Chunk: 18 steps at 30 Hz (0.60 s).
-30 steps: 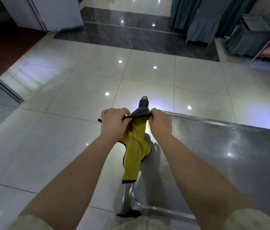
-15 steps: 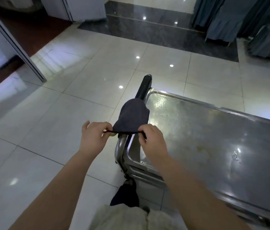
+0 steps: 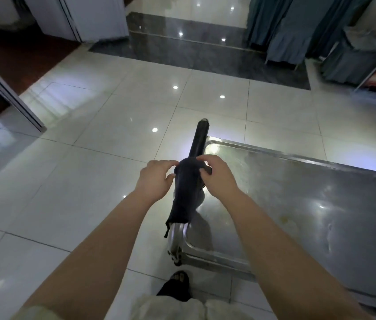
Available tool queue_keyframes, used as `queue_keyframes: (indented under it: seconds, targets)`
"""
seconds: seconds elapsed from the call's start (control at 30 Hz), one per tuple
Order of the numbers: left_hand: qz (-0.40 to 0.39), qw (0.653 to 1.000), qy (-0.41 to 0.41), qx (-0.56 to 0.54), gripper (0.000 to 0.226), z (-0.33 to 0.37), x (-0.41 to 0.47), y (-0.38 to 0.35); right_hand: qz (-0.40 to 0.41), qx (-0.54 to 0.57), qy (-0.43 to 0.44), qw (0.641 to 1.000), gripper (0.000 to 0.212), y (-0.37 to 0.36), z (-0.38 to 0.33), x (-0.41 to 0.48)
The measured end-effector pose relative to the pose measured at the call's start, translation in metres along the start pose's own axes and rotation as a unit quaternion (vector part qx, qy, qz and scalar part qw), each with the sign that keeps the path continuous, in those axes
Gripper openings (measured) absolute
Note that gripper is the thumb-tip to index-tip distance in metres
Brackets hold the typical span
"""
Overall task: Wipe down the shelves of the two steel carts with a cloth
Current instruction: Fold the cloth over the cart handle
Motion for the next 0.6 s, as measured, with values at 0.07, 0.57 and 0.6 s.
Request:
queue_keyframes:
  seconds: [0.07,0.57,0.6]
  targets:
    - [-0.010,0.999,-0.025,0.038,0.038,0.004,0.024,0.001,-0.020,-0.048,0.017,0.999,0.037,-0.006,-0.009,0.022]
    - [-0.061,0.989,-0.094,0.092,0.034,-0.022,0.064,-0.024,-0.087,-0.118,-0.118,0.982,0.037,-0.019,-0.008,0.052]
    - [-0.075,0.992,-0.086,0.056,0.031,-0.022,0.065,-0.024,-0.101,-0.107,-0.139,0.979,0.037,-0.019,-0.009,0.053]
Point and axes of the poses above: each hand's wrist, its own x-axis towards the middle knuckle, its own y-axis out of the back of the hand, z = x × y, the point moved 3 cm from there along x, towards the middle knuckle, and after that the axes turned 3 degrees about x, right-handed, at the moved point
